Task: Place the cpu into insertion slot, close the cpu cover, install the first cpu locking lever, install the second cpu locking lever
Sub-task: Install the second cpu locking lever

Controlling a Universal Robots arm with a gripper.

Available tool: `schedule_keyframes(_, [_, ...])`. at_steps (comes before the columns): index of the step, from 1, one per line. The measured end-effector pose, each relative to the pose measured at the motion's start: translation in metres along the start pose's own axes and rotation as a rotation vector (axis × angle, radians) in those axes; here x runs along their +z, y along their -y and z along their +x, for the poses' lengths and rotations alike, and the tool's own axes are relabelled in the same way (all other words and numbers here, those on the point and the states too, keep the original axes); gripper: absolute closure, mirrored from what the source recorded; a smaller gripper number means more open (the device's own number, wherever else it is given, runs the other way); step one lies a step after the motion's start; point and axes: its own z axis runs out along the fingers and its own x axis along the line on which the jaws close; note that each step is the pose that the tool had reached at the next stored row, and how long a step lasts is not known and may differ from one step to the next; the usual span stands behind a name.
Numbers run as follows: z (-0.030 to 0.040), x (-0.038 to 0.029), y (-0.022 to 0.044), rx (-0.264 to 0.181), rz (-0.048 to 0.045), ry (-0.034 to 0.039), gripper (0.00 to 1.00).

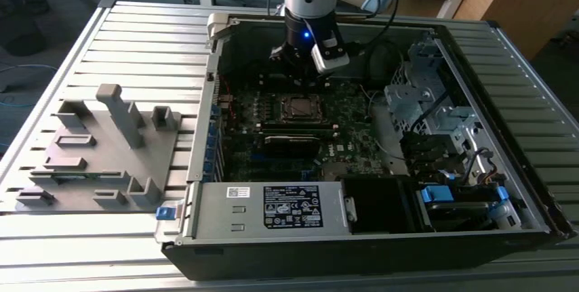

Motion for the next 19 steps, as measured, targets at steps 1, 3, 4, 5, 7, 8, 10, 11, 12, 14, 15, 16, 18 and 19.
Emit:
schedule_keyframes(1, [0.0000,-0.0003,0.0000,0.000,-0.0003,0.0001,0.90])
schedule_keyframes(3, [-0.0001,-0.0004,-0.0001,0.000,-0.0007,0.0003,0.90])
schedule_keyframes(4, [-0.0001,-0.0004,-0.0001,0.000,-0.0008,0.0003,0.90])
schedule_keyframes(5, [-0.0001,-0.0005,0.0001,0.000,-0.0005,0.0003,0.90])
schedule_keyframes(7, [-0.0004,-0.0005,0.0014,0.000,-0.0004,0.0001,0.90])
schedule_keyframes(8, [-0.0005,-0.0005,0.0025,0.000,-0.0005,0.0002,0.90])
schedule_keyframes(10, [-0.0011,-0.0004,0.0052,0.000,-0.0004,0.0002,0.90])
schedule_keyframes(11, [-0.0014,-0.0004,0.0068,0.000,-0.0004,0.0002,0.90])
schedule_keyframes(12, [-0.0017,-0.0004,0.0083,0.000,-0.0005,0.0002,0.90])
schedule_keyframes(14, [-0.0022,-0.0003,0.0115,0.000,-0.0005,0.0002,0.90])
schedule_keyframes(15, [-0.0025,-0.0003,0.0130,0.000,-0.0006,0.0002,0.90])
schedule_keyframes(16, [-0.0028,-0.0003,0.0146,0.000,-0.0005,0.0002,0.90])
schedule_keyframes(18, [-0.0035,-0.0002,0.0181,0.000,-0.0006,0.0002,0.90])
schedule_keyframes(19, [-0.0038,-0.0002,0.0196,0.000,-0.0006,0.0002,0.90])
